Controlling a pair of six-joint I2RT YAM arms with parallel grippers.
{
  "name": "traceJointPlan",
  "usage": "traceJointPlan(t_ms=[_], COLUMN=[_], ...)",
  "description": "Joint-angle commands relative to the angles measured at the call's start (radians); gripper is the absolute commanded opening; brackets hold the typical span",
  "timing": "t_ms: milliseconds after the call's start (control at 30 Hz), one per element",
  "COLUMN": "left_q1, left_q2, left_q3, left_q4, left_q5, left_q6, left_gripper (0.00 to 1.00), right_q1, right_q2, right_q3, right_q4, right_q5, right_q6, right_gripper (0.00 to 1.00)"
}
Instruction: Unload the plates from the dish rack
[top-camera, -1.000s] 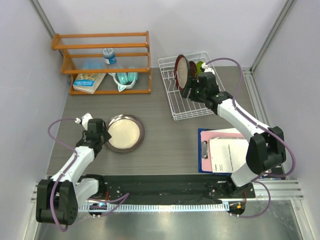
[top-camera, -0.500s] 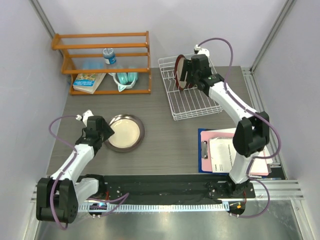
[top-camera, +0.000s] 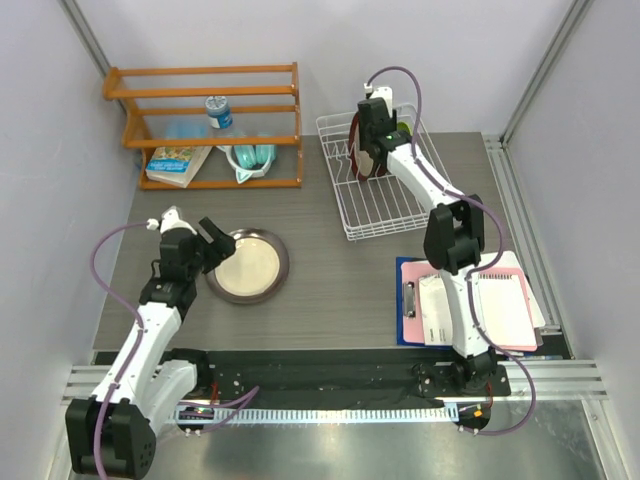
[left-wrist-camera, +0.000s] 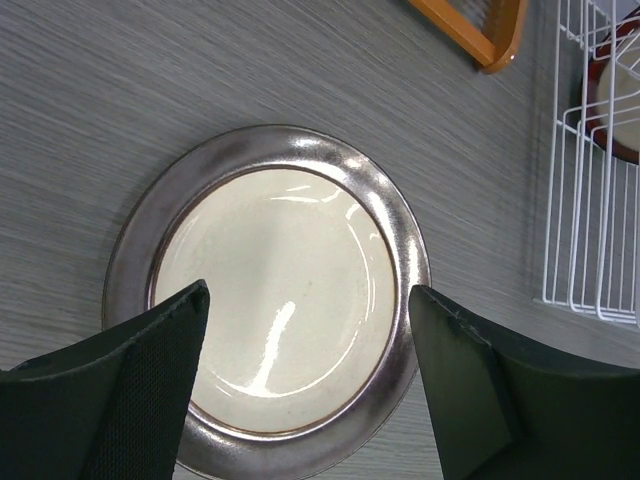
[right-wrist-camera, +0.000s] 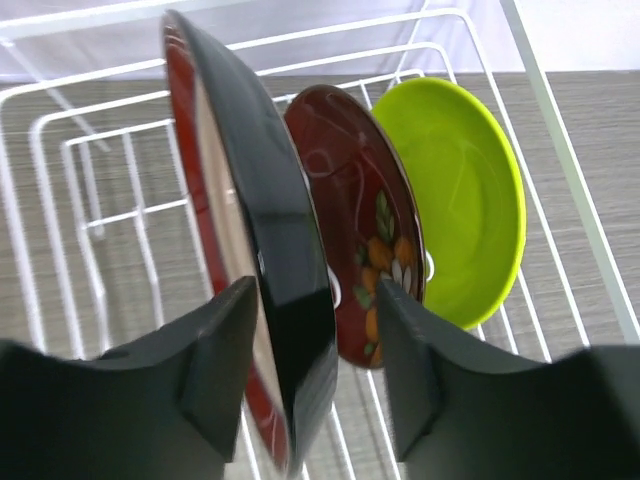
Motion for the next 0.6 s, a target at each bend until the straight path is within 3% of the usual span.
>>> traceJointPlan(t_ms=[0, 100, 133, 267, 567], left_q1=[-0.001, 0.0, -0.001, 0.001, -0.001], left_q2=[-0.01, -0.002, 0.004, 0.027, 0.041], left_q3=[0.042, 0.039, 0.039, 0.033, 0.033], left_q4=[0.019, 0.031, 0.033, 0.045, 0.048], left_q5=[0.028, 0.028, 0.028, 0.028, 0.037], left_q6=[0.019, 0.014, 0.013, 0.007, 0.003], left_gripper=[0.81, 0.81, 0.82, 0.82, 0.82], right_q1=[0.003, 0.01, 0.013, 0.041, 0.127], right_q2=[0.038, 0.057, 0.06, 0.063, 0.046], right_q3=[0.119, 0.136, 0.136, 0.111, 0.064], right_q4=[-0.006, -0.003, -0.001, 0.034, 0.236], right_q5=[0.096, 0.14, 0.162, 0.249, 0.534], right_q6=[-0.094, -0.119, -0.125, -0.174, -0.32], right_gripper=[0.46, 0.28, 0.17, 0.02, 0.01])
